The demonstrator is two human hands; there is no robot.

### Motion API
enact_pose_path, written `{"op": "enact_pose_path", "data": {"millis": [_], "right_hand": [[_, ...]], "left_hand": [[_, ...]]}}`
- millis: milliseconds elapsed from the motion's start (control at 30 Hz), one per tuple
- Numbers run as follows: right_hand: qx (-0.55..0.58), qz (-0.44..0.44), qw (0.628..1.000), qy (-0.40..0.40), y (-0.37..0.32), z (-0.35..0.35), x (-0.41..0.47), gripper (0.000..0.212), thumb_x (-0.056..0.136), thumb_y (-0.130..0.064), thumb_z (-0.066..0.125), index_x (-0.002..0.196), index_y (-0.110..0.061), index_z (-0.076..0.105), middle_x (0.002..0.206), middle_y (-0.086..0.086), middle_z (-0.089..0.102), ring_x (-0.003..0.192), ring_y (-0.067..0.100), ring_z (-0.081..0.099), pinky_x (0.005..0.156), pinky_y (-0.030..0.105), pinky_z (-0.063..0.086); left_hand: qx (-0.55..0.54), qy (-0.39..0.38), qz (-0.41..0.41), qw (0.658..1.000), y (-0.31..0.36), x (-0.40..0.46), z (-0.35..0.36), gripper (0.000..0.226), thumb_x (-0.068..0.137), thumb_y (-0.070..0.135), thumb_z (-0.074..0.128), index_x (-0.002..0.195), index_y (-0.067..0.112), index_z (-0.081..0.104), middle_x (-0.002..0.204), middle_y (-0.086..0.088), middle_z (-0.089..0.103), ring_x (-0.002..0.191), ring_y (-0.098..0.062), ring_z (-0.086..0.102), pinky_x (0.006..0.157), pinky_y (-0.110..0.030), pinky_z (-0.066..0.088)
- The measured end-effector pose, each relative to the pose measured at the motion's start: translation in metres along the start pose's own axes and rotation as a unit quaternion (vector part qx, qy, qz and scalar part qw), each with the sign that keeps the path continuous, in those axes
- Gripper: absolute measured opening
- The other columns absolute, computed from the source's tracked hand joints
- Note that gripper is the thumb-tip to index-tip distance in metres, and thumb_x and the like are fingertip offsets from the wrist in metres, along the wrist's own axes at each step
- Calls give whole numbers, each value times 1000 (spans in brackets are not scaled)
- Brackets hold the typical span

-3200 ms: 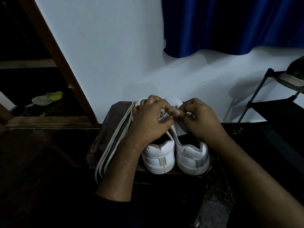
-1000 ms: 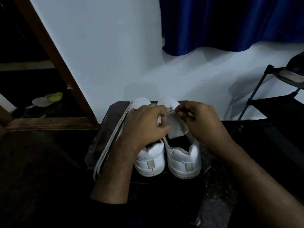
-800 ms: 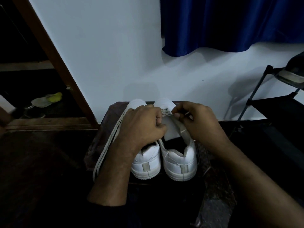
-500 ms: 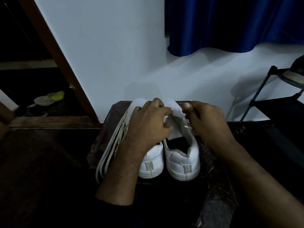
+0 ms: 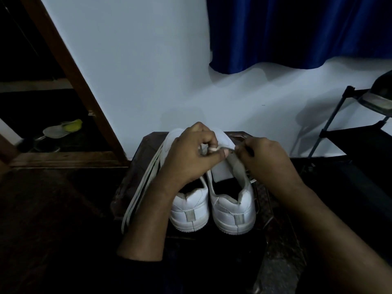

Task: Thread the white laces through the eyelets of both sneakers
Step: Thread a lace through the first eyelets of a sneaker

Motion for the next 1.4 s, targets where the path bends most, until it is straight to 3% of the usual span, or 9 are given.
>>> {"op": "enact_pose_path", "data": {"millis": [133, 233, 333, 700, 800, 1133, 1267, 1333, 1400], "right_hand": [[63, -7, 998, 6, -4, 3, 1, 14, 96, -27, 61, 99, -18, 70, 93, 8, 72, 83, 30, 66, 69, 35, 49], [74, -18, 997, 1, -5, 3, 1, 11, 95, -27, 61, 99, -21, 71, 90, 4, 71, 79, 24, 65, 65, 30, 43], [77, -18, 997, 1, -4, 4, -1, 13, 96, -28, 61, 100, -22, 72, 87, 5, 71, 81, 25, 65, 68, 33, 49], [80, -21, 997, 1, -4, 5, -1, 16, 97, -30, 60, 104, -21, 71, 93, 8, 71, 86, 29, 65, 72, 35, 50], [83, -22, 996, 1, -4, 5, -1, 15, 97, -30, 60, 103, -21, 71, 94, 8, 70, 87, 29, 65, 75, 39, 52], [88, -16, 996, -4, -4, 5, -2, 13, 97, -30, 61, 98, -23, 71, 84, 5, 71, 81, 26, 65, 70, 36, 51], [88, -18, 996, -10, -5, 4, -2, 13, 97, -30, 60, 98, -24, 71, 83, 4, 70, 80, 25, 64, 66, 32, 46], [88, -16, 996, -14, -4, 4, -2, 13, 98, -29, 60, 99, -23, 71, 81, 2, 67, 79, 25, 64, 64, 30, 42], [92, -17, 996, -15, -4, 4, -2, 12, 98, -29, 60, 99, -23, 70, 84, 3, 69, 81, 25, 64, 65, 31, 43]], "left_hand": [[-167, 15, -9, 986, 11, -4, -8, 44, 95, 12, 71, 59, 6, 48, 54, -9, 52, 55, -13, 49, 63, -30, 43], [17, -11, -22, 1000, 8, -4, 1, 26, 89, 34, 76, 84, 18, 56, 61, 3, 58, 60, -15, 55, 59, -32, 44], [249, -49, -32, 967, 5, -2, 13, 25, 92, 44, 68, 116, 37, 70, 95, 3, 74, 95, -22, 68, 76, -36, 54], [48, 75, 9, 996, -5, 4, 2, 23, 101, 27, 46, 87, 23, 64, 83, 5, 60, 80, -18, 61, 77, -43, 52], [111, 41, -4, 993, -3, 3, 3, 30, 98, 26, 46, 101, 18, 74, 88, -1, 72, 87, -26, 68, 80, -44, 56], [221, -3, -5, 975, 5, 7, 11, 33, 101, 35, 59, 87, 8, 73, 87, -4, 54, 87, -27, 60, 73, -37, 43], [-23, 114, -21, 993, 7, 5, -1, 39, 106, 35, 41, 86, 7, 61, 83, 0, 63, 82, -18, 62, 80, -41, 50], [-312, 121, -97, 937, 12, 4, -3, 34, 111, 30, 40, 87, 10, 55, 74, -2, 65, 71, -19, 66, 73, -38, 57], [-436, 107, -146, 881, 22, 1, -7, 33, 112, 30, 38, 85, 14, 47, 58, -1, 49, 44, -15, 47, 47, -26, 46]]}}
Point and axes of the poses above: each hand's wrist, its own x-axis towards the middle knuckle, its own z-axis out of the palm, y = z × x, the point moved 3 cm from there along x, towards the middle knuckle
